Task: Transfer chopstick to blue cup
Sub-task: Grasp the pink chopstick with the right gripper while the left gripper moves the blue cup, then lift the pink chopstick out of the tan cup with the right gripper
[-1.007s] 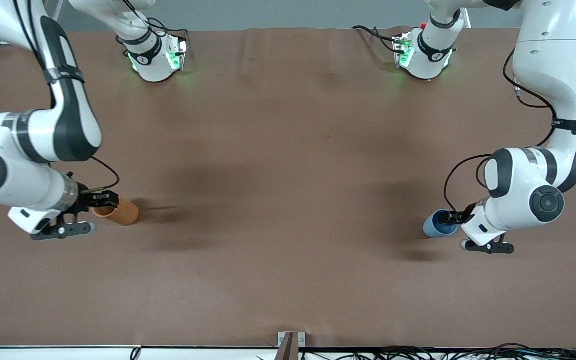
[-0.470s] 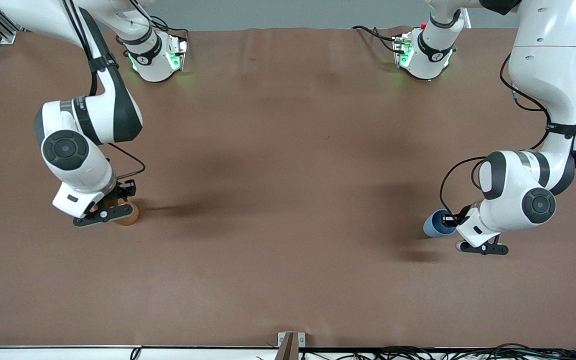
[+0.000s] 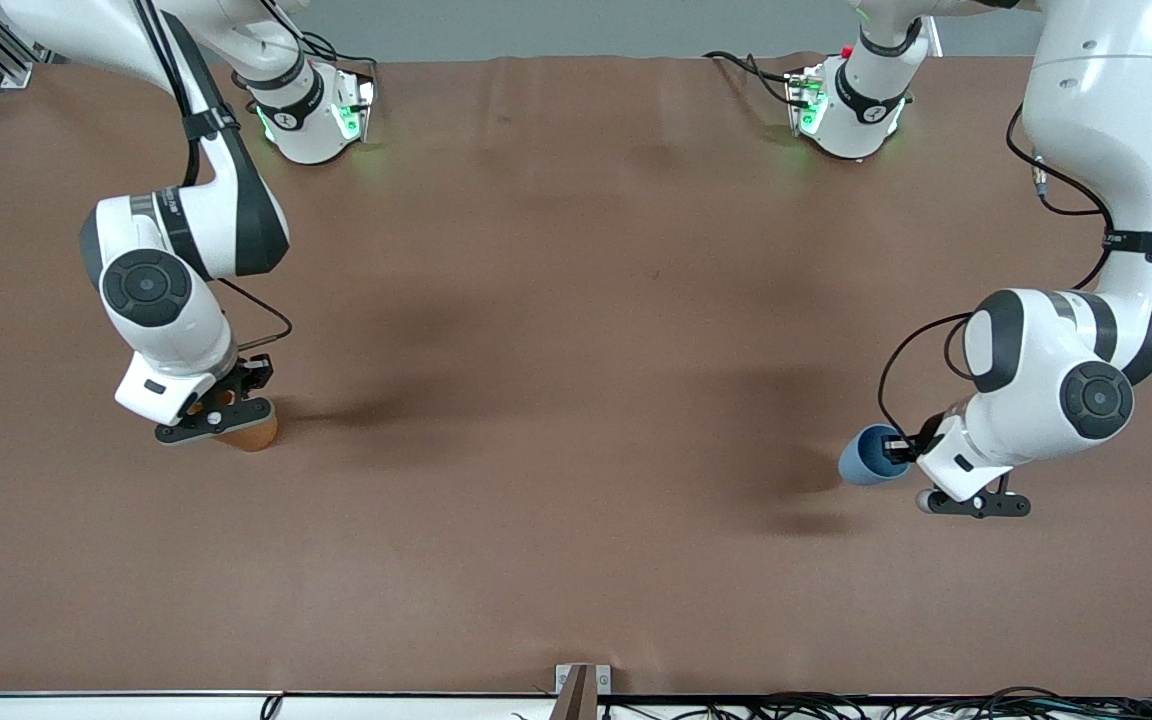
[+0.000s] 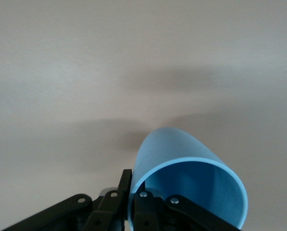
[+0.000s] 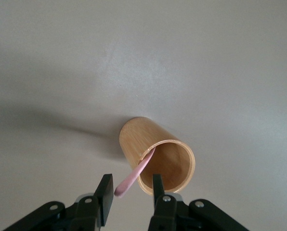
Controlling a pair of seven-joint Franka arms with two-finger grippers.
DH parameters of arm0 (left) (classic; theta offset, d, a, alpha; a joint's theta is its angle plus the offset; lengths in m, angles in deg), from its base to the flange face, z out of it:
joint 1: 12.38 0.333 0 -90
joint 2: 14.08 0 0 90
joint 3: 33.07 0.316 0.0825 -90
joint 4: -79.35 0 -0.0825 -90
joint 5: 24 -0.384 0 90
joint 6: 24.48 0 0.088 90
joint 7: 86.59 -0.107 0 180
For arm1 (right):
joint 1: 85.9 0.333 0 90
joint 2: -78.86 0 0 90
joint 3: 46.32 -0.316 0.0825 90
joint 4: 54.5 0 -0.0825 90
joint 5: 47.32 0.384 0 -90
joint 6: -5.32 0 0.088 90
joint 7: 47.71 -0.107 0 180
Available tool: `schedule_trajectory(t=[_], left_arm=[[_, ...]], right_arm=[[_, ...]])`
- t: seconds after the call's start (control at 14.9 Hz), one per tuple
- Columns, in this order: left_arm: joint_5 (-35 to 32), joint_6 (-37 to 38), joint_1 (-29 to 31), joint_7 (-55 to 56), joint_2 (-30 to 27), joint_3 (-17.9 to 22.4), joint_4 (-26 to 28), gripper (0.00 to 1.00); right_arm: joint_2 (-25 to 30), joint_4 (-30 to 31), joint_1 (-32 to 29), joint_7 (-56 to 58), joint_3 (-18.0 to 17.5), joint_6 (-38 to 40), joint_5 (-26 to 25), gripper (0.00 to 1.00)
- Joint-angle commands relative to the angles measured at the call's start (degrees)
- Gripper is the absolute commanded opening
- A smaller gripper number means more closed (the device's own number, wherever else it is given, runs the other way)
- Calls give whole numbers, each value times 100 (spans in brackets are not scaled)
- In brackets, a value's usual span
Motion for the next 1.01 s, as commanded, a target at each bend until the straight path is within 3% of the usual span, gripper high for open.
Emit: schedule_trajectory(t=[0.0, 0.4, 0.67, 0.94], left_arm=[[-152, 448, -180, 1112, -131, -395, -229, 0], [-934, 537, -566, 3741, -79, -1670, -379, 0], [-1067, 528, -1374, 4753, 334, -1733, -695, 0], [-1084, 222, -1902, 5378, 746, -1689, -861, 0]], right_arm=[[187, 206, 21, -189, -2, -85, -149, 32], [187, 171, 4, -189, -2, -137, -307, 18], [187, 109, -49, -189, 7, -120, -307, 8], [196, 56, -75, -189, 25, -85, -307, 4]])
